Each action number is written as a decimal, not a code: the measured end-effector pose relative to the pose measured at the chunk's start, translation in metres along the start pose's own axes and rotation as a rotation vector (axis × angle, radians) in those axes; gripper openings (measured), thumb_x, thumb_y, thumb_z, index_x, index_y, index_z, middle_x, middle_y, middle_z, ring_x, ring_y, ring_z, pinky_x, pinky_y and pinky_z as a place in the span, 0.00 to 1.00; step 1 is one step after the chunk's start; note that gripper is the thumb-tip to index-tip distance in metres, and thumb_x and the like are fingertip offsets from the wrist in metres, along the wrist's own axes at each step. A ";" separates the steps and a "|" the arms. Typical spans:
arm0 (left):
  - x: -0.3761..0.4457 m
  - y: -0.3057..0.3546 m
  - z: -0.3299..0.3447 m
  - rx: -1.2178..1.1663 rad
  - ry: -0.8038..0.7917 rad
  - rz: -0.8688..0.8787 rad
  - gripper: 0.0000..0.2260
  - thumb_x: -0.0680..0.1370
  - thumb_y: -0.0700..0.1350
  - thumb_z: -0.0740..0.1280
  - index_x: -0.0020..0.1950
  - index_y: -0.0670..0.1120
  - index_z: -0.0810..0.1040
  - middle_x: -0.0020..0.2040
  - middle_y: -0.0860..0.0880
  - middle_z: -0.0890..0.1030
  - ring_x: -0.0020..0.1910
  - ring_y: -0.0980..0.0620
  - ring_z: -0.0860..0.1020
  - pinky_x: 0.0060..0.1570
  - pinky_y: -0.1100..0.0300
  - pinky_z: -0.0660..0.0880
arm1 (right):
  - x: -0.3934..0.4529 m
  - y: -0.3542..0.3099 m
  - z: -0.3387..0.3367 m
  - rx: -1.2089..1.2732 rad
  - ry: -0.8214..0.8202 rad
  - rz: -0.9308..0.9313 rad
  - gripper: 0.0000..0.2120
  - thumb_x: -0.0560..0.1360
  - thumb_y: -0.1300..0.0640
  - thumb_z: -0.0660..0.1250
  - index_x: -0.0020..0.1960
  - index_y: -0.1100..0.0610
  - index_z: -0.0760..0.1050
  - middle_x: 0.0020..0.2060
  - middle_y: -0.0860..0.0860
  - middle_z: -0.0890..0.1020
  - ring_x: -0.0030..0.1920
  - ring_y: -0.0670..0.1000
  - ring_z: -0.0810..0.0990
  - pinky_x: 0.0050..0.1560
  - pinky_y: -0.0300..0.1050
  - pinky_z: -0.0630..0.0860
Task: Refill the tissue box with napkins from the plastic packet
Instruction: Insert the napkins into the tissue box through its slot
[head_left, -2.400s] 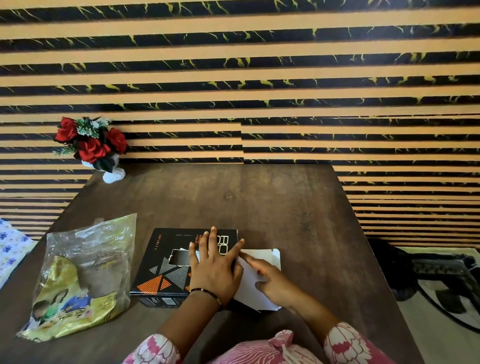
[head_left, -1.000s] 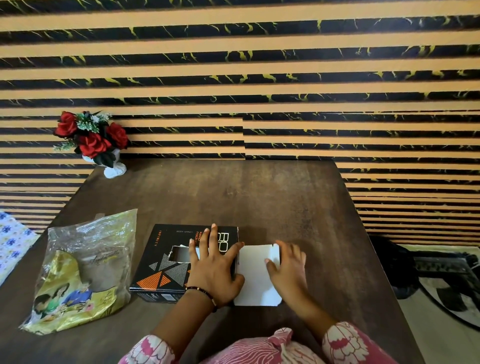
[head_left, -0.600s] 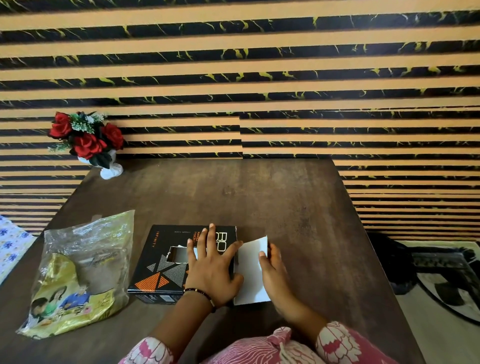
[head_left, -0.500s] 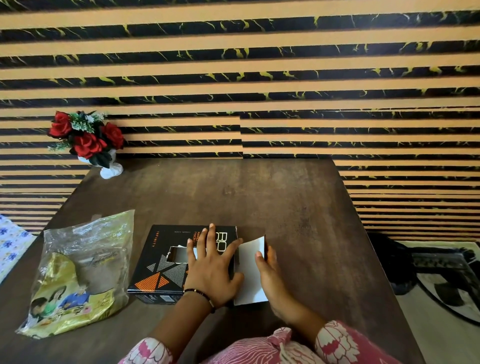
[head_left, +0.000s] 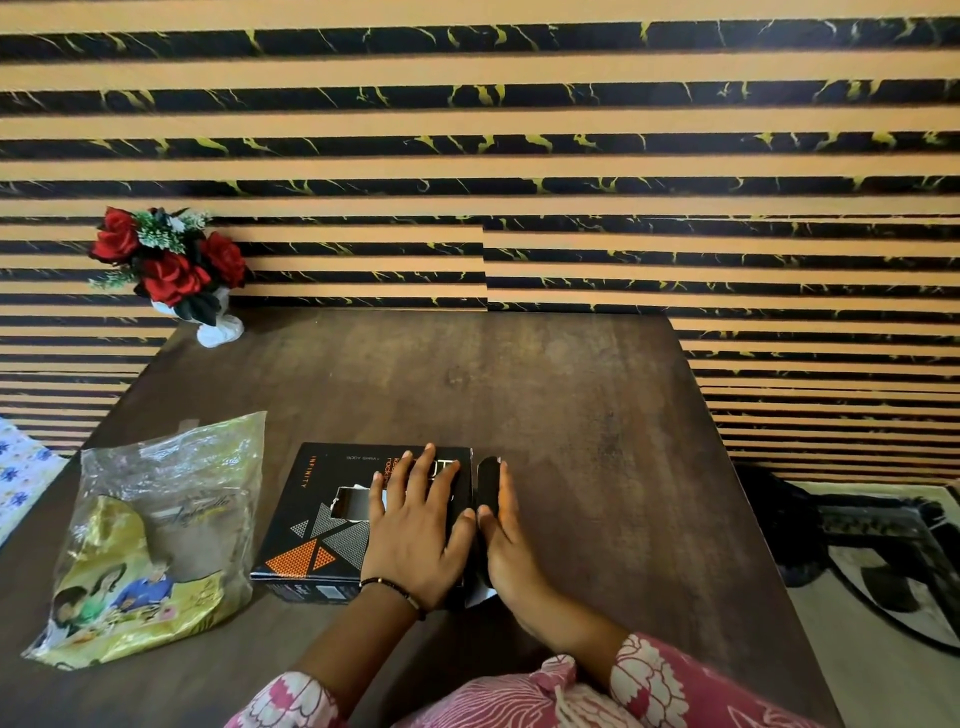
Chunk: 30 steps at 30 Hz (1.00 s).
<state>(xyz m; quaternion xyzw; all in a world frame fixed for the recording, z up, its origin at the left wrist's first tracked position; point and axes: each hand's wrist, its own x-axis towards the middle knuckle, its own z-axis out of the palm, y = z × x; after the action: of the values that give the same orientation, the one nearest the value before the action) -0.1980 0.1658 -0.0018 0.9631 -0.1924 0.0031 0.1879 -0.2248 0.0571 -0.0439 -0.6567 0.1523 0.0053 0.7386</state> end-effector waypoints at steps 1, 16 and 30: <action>0.001 0.000 0.000 -0.009 0.006 -0.003 0.32 0.71 0.62 0.42 0.72 0.51 0.60 0.76 0.48 0.56 0.75 0.47 0.49 0.73 0.45 0.42 | 0.000 -0.001 0.002 0.002 -0.003 -0.002 0.24 0.80 0.55 0.52 0.66 0.32 0.47 0.74 0.50 0.57 0.74 0.52 0.58 0.74 0.58 0.59; 0.001 0.004 -0.006 -0.083 0.024 -0.053 0.33 0.70 0.63 0.40 0.71 0.54 0.61 0.76 0.53 0.57 0.75 0.52 0.49 0.73 0.51 0.42 | 0.000 0.000 0.025 0.081 0.092 0.016 0.23 0.81 0.53 0.51 0.72 0.39 0.50 0.74 0.47 0.61 0.72 0.48 0.63 0.74 0.55 0.59; 0.001 0.001 -0.004 -0.136 0.043 -0.077 0.31 0.71 0.62 0.41 0.71 0.55 0.60 0.75 0.55 0.58 0.73 0.59 0.47 0.73 0.54 0.40 | 0.000 0.002 0.037 0.163 0.097 0.128 0.18 0.81 0.50 0.51 0.62 0.26 0.56 0.75 0.46 0.59 0.74 0.49 0.61 0.74 0.58 0.58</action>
<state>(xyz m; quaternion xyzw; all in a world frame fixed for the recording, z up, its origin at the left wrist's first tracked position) -0.1968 0.1661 0.0018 0.9545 -0.1510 0.0033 0.2571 -0.2170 0.0930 -0.0421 -0.5829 0.2294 0.0080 0.7794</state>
